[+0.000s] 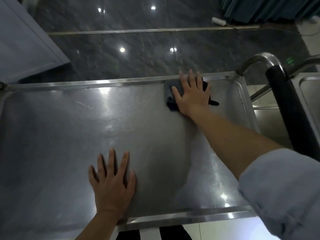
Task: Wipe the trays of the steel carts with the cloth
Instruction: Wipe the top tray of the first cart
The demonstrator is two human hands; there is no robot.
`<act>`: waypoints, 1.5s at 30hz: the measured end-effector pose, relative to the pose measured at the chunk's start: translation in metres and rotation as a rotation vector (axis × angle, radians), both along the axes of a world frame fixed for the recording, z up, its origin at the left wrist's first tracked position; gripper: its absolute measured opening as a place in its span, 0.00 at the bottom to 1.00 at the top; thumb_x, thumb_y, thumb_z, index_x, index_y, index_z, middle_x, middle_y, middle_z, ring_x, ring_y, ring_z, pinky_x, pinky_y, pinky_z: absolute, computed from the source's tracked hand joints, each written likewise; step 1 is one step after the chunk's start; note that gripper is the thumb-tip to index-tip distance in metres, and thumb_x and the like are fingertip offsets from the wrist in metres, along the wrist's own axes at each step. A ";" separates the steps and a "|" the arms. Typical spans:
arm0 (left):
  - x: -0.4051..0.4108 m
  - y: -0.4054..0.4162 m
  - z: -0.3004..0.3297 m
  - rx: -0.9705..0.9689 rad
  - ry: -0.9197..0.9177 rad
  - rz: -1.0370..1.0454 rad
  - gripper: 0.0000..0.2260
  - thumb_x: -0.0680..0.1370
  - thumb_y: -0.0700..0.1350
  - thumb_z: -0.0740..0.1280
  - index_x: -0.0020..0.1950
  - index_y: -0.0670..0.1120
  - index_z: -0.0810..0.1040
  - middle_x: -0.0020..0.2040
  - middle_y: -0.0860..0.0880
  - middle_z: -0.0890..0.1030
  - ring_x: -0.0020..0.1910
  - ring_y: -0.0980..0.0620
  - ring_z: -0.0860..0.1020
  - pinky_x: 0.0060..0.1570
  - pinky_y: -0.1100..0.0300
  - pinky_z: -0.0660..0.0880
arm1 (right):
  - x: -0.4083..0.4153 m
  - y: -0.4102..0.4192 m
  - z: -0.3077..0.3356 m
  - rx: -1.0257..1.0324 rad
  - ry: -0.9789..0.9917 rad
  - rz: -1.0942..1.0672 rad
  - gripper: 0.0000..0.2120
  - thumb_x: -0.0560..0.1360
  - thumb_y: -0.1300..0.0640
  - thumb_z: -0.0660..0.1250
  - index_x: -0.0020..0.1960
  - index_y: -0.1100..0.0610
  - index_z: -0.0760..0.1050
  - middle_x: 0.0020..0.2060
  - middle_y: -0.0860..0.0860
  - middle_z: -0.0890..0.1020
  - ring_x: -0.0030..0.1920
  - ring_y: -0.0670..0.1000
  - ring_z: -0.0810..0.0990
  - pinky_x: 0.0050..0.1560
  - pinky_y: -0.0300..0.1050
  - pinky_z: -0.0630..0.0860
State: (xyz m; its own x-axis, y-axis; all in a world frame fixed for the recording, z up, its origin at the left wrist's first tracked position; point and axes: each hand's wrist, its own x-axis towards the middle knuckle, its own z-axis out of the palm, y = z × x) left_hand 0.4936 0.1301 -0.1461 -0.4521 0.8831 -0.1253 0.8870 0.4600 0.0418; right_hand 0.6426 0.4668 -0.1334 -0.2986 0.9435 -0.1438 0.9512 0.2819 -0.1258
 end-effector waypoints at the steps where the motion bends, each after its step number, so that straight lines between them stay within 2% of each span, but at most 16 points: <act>1: 0.000 0.000 0.000 0.000 -0.001 0.004 0.28 0.78 0.61 0.52 0.77 0.57 0.65 0.79 0.44 0.62 0.78 0.35 0.57 0.74 0.34 0.49 | -0.006 0.012 0.000 0.010 0.008 -0.006 0.33 0.79 0.32 0.41 0.81 0.41 0.43 0.82 0.50 0.47 0.81 0.55 0.42 0.76 0.68 0.42; 6: 0.001 0.002 0.002 0.003 -0.012 0.021 0.28 0.80 0.63 0.47 0.78 0.58 0.63 0.79 0.45 0.62 0.79 0.37 0.55 0.75 0.36 0.48 | -0.009 0.025 -0.004 0.055 0.035 -0.032 0.32 0.79 0.31 0.42 0.81 0.40 0.44 0.82 0.50 0.47 0.81 0.55 0.41 0.76 0.68 0.41; 13: 0.002 0.001 0.002 0.022 -0.046 0.058 0.29 0.76 0.63 0.54 0.77 0.59 0.65 0.79 0.47 0.63 0.79 0.39 0.56 0.74 0.37 0.52 | 0.015 0.036 0.003 -0.029 0.004 -0.107 0.34 0.79 0.29 0.41 0.80 0.39 0.37 0.81 0.49 0.41 0.80 0.53 0.36 0.76 0.67 0.37; 20: 0.004 0.001 0.001 0.053 -0.072 0.083 0.30 0.74 0.63 0.55 0.76 0.60 0.66 0.79 0.48 0.64 0.79 0.40 0.57 0.73 0.37 0.53 | 0.092 0.055 0.004 -0.043 -0.007 -0.352 0.33 0.79 0.30 0.42 0.80 0.39 0.40 0.82 0.50 0.45 0.81 0.52 0.40 0.75 0.70 0.42; 27: 0.005 -0.005 -0.001 0.089 -0.074 0.089 0.30 0.74 0.64 0.54 0.76 0.60 0.67 0.78 0.47 0.64 0.78 0.40 0.58 0.73 0.38 0.52 | 0.110 0.038 0.006 -0.041 -0.023 -0.342 0.33 0.79 0.31 0.41 0.81 0.42 0.43 0.82 0.51 0.47 0.81 0.53 0.41 0.76 0.68 0.43; 36: 0.003 -0.011 -0.005 0.038 -0.093 0.079 0.30 0.75 0.65 0.52 0.77 0.60 0.63 0.79 0.47 0.62 0.79 0.39 0.54 0.74 0.38 0.48 | 0.155 -0.066 0.007 -0.019 -0.051 -0.319 0.32 0.79 0.32 0.42 0.80 0.42 0.49 0.81 0.50 0.51 0.81 0.53 0.43 0.75 0.69 0.48; 41: 0.003 -0.012 -0.004 0.030 -0.126 0.069 0.31 0.74 0.64 0.52 0.77 0.60 0.63 0.79 0.47 0.61 0.78 0.38 0.55 0.73 0.36 0.49 | 0.187 -0.157 0.011 -0.063 -0.093 -0.361 0.31 0.80 0.33 0.41 0.80 0.40 0.41 0.81 0.50 0.50 0.80 0.54 0.45 0.75 0.70 0.48; 45: 0.001 -0.015 -0.003 0.003 -0.148 0.055 0.30 0.76 0.64 0.53 0.78 0.61 0.60 0.80 0.47 0.58 0.79 0.38 0.53 0.73 0.36 0.48 | 0.201 -0.224 0.017 -0.081 -0.096 -0.441 0.31 0.80 0.33 0.42 0.80 0.40 0.40 0.81 0.49 0.50 0.80 0.53 0.46 0.75 0.69 0.49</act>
State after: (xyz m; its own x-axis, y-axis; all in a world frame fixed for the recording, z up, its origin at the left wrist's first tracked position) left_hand 0.4946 0.1155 -0.1494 -0.4763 0.8582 -0.1912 0.8447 0.5070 0.1715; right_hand 0.8434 0.2428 -0.1162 0.1476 0.9619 -0.2300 0.9865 -0.1599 -0.0357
